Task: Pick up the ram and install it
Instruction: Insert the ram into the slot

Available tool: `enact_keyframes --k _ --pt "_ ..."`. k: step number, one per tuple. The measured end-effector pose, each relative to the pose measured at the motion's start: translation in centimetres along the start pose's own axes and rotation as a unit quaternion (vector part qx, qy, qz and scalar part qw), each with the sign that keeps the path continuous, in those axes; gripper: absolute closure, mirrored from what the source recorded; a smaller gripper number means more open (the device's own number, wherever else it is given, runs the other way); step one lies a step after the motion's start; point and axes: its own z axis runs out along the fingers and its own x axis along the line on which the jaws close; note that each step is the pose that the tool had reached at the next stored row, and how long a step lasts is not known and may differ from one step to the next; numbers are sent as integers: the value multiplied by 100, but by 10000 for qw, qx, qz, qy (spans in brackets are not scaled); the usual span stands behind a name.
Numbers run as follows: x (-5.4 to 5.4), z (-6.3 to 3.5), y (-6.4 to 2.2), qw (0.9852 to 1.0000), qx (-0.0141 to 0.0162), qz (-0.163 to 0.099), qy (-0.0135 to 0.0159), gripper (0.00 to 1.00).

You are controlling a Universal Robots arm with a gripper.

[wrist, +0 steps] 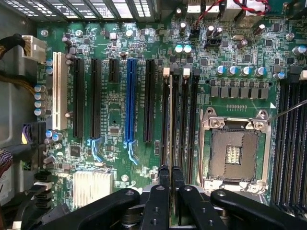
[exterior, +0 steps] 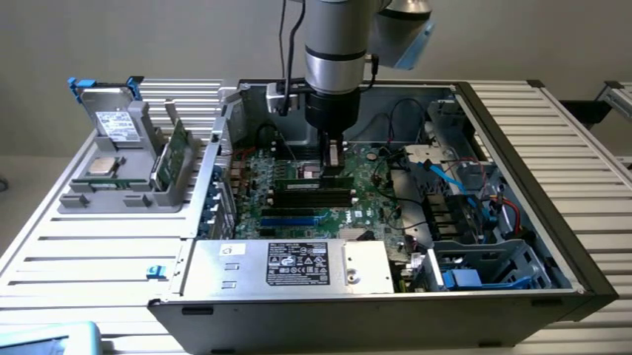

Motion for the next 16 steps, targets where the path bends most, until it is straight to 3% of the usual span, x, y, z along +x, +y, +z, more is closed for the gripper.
enact_keyframes --k 16 --pt "19 41 16 10000 -7 92 -8 87"
